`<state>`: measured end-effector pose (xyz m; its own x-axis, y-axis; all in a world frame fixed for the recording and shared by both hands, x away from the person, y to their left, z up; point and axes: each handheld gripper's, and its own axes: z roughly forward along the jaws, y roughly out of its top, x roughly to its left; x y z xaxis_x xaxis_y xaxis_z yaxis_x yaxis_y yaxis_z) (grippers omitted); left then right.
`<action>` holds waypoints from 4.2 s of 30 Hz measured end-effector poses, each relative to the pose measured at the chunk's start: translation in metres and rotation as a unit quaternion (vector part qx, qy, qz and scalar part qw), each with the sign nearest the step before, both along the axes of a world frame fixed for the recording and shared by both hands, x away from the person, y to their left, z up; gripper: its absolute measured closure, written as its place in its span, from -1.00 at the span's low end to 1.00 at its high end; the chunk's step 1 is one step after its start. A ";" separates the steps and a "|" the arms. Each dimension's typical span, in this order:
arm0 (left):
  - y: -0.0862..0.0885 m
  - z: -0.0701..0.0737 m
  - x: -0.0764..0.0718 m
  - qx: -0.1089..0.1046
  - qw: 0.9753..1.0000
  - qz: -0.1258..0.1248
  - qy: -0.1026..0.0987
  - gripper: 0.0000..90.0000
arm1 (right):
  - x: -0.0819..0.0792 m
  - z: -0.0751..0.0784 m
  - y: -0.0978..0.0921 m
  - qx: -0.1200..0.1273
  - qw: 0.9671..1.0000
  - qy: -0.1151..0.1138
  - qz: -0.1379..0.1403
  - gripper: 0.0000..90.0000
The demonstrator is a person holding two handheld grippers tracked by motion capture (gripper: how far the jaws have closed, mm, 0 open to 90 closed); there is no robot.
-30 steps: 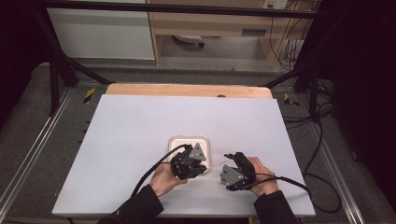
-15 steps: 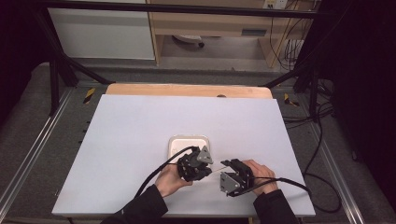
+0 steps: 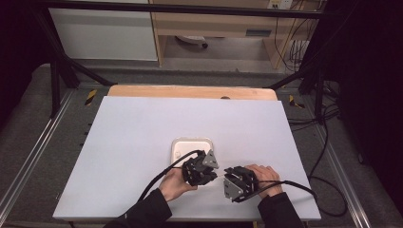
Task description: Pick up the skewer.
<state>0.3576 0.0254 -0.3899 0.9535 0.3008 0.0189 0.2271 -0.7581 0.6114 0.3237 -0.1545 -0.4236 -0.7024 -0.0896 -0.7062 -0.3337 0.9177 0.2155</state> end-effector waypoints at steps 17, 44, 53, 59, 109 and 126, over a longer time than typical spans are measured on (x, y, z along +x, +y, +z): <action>0.000 -0.001 0.002 -0.002 1.000 -0.001 0.012 0.97 | -0.003 0.000 -0.001 -0.026 0.999 -0.013 0.026 0.97; 0.001 -0.004 0.010 0.108 0.993 -0.005 0.050 0.84 | -0.002 0.003 0.007 -0.068 0.997 -0.021 0.012 0.98; -0.009 -0.007 0.009 0.120 0.992 -0.009 0.045 0.93 | -0.002 0.002 0.008 -0.071 0.997 -0.021 0.019 0.98; -0.010 -0.008 0.008 0.129 0.991 -0.007 0.039 0.96 | -0.002 0.002 0.009 -0.074 0.997 -0.021 0.018 0.98; 0.121 -0.008 -0.013 -0.053 0.988 0.143 -0.026 0.97 | 0.031 0.009 -0.045 0.290 0.883 0.255 -0.265 -0.82; 0.170 -0.026 -0.029 -0.132 0.971 0.197 -0.035 0.96 | 0.042 0.014 -0.027 0.325 0.852 0.299 -0.281 -0.90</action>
